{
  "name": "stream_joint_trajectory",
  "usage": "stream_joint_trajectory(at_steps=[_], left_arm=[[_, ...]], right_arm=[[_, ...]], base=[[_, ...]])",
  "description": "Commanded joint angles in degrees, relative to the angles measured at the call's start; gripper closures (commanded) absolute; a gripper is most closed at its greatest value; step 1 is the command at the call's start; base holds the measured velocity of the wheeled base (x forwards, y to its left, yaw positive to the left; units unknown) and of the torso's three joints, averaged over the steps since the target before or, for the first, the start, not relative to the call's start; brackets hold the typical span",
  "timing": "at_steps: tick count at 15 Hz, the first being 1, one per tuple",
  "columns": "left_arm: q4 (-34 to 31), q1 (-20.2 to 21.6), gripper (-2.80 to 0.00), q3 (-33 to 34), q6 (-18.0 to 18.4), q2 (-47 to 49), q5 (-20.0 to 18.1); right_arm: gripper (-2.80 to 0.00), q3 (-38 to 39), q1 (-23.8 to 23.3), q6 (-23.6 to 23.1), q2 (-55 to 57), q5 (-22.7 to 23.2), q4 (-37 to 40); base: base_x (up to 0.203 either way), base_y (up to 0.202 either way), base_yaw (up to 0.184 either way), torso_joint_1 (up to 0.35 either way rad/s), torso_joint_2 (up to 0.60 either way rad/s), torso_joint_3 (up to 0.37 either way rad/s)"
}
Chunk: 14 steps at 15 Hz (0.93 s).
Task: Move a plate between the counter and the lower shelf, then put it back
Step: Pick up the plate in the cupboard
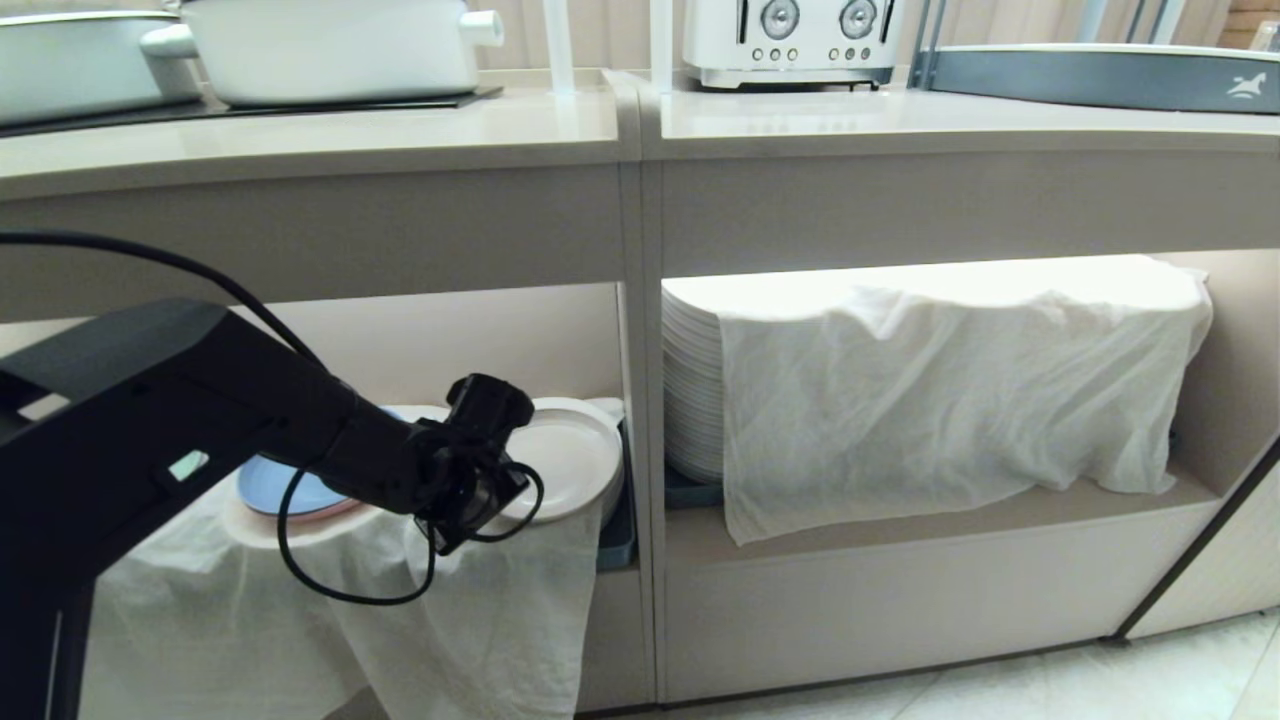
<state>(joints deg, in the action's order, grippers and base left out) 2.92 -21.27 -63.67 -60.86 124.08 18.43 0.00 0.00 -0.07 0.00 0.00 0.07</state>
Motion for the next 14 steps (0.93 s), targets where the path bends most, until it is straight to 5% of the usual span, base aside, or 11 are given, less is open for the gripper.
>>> stream_joint_trajectory(at_steps=[1, 14], left_arm=[[0.06, 0.0, 0.0, 1.98, -0.4, -1.66, 0.0], [0.07, -0.26, 0.0, 12.94, -1.2, -9.74, -1.29]], right_arm=[[0.0, 0.0, 0.0, -0.01, 0.0, 0.0, 0.01], [0.0, 0.0, 0.0, -0.01, 0.0, 0.0, 0.01]], base=[[0.0, 0.0, 0.0, 0.0, 0.0, 0.0], [0.0, 0.0, 0.0, 0.0, 0.0, 0.0]])
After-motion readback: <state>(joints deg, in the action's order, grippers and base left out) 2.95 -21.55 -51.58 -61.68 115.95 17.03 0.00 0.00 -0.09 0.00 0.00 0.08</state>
